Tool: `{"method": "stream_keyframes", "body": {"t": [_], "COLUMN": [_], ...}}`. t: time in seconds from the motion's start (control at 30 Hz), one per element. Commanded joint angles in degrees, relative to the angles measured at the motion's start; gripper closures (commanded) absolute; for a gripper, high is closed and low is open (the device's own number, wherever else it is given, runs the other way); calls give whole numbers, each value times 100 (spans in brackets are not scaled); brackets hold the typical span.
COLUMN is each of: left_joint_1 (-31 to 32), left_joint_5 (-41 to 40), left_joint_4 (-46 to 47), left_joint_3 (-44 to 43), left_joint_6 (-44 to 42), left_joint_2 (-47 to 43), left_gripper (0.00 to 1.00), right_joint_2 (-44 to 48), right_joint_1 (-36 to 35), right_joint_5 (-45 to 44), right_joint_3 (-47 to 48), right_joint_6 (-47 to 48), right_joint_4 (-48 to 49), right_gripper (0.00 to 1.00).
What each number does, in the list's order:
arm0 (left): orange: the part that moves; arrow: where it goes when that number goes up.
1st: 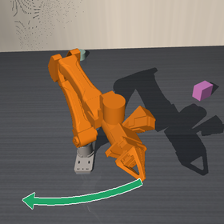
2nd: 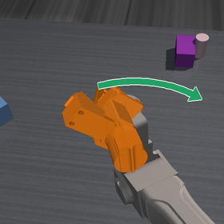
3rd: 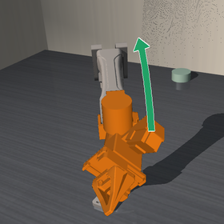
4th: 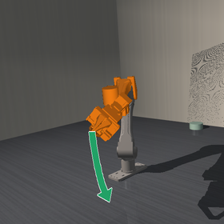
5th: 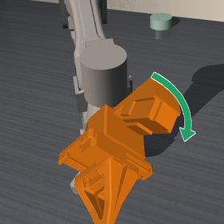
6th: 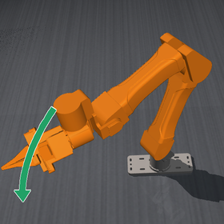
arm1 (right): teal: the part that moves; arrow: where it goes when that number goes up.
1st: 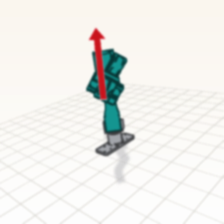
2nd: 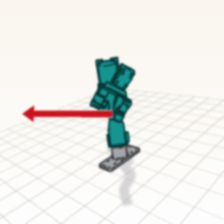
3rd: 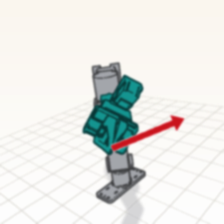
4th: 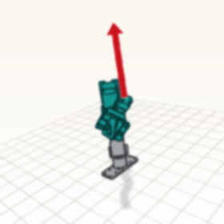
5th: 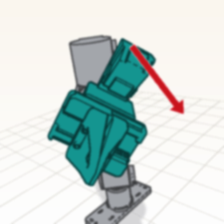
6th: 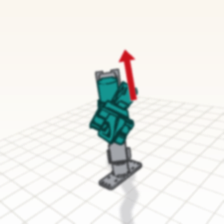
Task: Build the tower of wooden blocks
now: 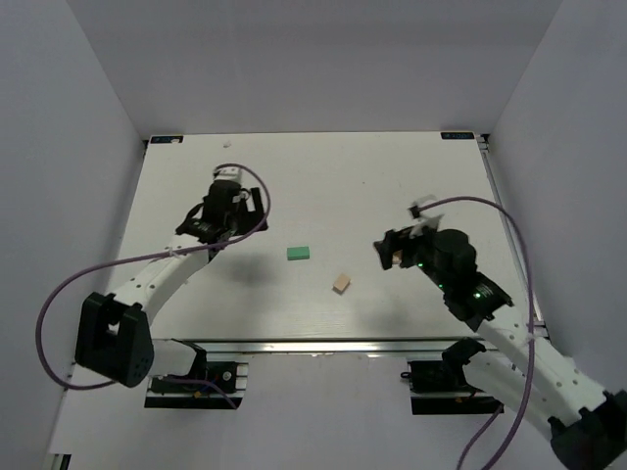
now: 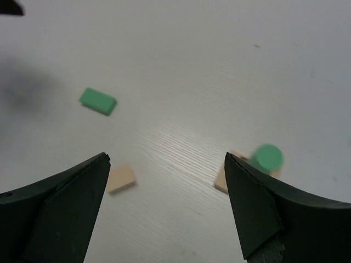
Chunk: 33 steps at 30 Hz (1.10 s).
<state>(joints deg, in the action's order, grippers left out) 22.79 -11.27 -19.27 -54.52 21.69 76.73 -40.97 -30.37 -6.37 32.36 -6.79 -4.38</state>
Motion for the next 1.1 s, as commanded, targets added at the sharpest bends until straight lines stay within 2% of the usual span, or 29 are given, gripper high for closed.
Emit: {"method": "stream_keyframes", "body": {"t": [0.0, 0.1, 0.17, 0.2, 0.3, 0.57, 0.77, 1.07], "left_joint_1": [-720, -828, -837, -846, -872, -881, -881, -881], "left_joint_5": [309, -180, -227, -244, -244, -77, -279, -350], "left_joint_4": [344, 170, 177, 230, 292, 327, 257, 301], "left_joint_3": [371, 407, 521, 565, 723, 882, 908, 935], "left_joint_6": [563, 731, 722, 705, 670, 652, 634, 599], "left_joint_2": [-517, -667, -887, -1053, -1256, -1494, -1529, -1556], "left_gripper": [2, 2, 2, 2, 2, 2, 2, 2], "right_joint_2": [-963, -2149, -2999, -3239, -4075, -5647, -6755, -7407], "right_joint_1": [-934, -1462, -1770, -1919, -2086, -2113, -2070, -1797], "right_joint_5": [167, 637, 883, 1205, 1769, 2253, 2368, 2738], "right_joint_3": [691, 1315, 1623, 2007, 2623, 3785, 4936, 5245], "right_joint_6": [1368, 2135, 2760, 3110, 3534, 4781, 5126, 5082], "right_joint_4": [579, 474, 447, 108, -202, -712, -1626, -1636], "right_gripper": [11, 11, 11, 11, 11, 11, 11, 11]}}
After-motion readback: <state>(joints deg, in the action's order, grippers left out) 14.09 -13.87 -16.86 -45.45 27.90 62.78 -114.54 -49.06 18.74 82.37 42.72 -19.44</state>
